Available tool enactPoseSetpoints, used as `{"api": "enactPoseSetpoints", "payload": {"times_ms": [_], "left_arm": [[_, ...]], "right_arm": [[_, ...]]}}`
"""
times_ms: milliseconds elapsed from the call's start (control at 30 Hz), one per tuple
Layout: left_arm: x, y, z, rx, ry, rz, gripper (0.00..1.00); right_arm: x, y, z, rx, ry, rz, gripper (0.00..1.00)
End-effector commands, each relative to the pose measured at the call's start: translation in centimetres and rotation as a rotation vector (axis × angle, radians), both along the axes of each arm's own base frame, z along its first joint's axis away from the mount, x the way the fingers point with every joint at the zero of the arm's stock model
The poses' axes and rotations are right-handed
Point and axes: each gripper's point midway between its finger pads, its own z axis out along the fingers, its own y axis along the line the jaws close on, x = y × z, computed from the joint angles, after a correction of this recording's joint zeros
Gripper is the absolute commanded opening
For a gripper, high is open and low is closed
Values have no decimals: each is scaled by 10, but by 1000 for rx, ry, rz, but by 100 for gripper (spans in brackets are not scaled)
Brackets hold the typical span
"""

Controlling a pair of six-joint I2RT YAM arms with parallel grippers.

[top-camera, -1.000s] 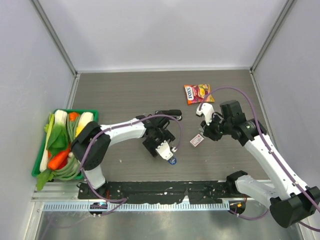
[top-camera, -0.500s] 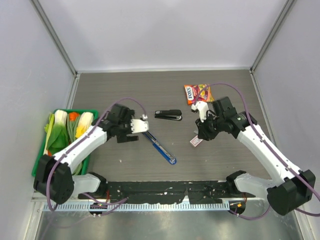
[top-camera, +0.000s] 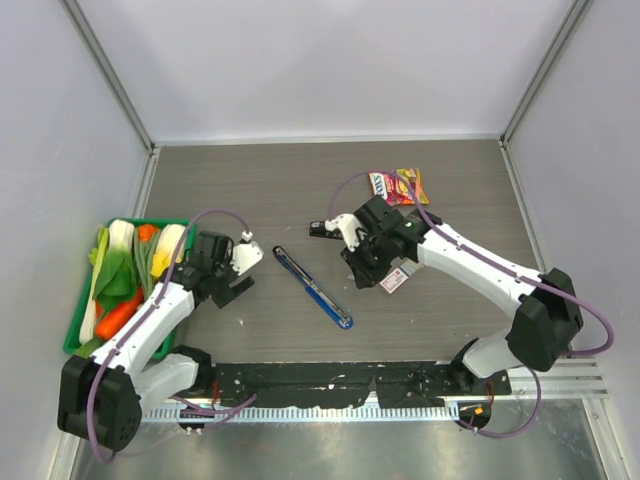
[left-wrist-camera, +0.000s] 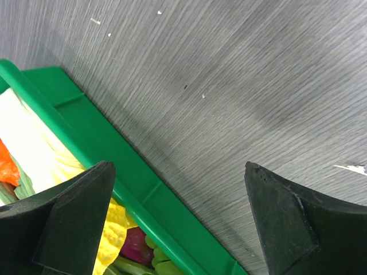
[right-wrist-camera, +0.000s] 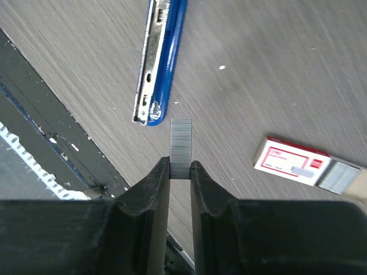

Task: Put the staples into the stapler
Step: Adjust the stapler at the center of the board.

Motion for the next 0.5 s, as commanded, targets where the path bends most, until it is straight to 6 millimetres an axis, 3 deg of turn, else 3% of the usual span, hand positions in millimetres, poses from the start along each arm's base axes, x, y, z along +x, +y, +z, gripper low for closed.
{"api": "enactPoseSetpoints", "payload": {"times_ms": [0, 133, 200, 433, 467], "left_arm": [[11, -6, 16, -66, -52, 27, 100], [31, -41, 45, -143, -72, -192, 100], [29, -63, 44, -197, -5, -325, 100], [60, -123, 45, -84, 84, -722, 100], [62, -129, 35, -56, 109, -789, 100]], "right_arm": [[-9, 17, 0, 5, 14, 25, 19], [-17, 14, -11, -12, 26, 47, 19], [-17, 10, -8, -14, 0, 54, 19], [-11, -7, -9, -4, -13, 27, 19], [-9, -8, -8, 7, -7, 14, 19]]}}
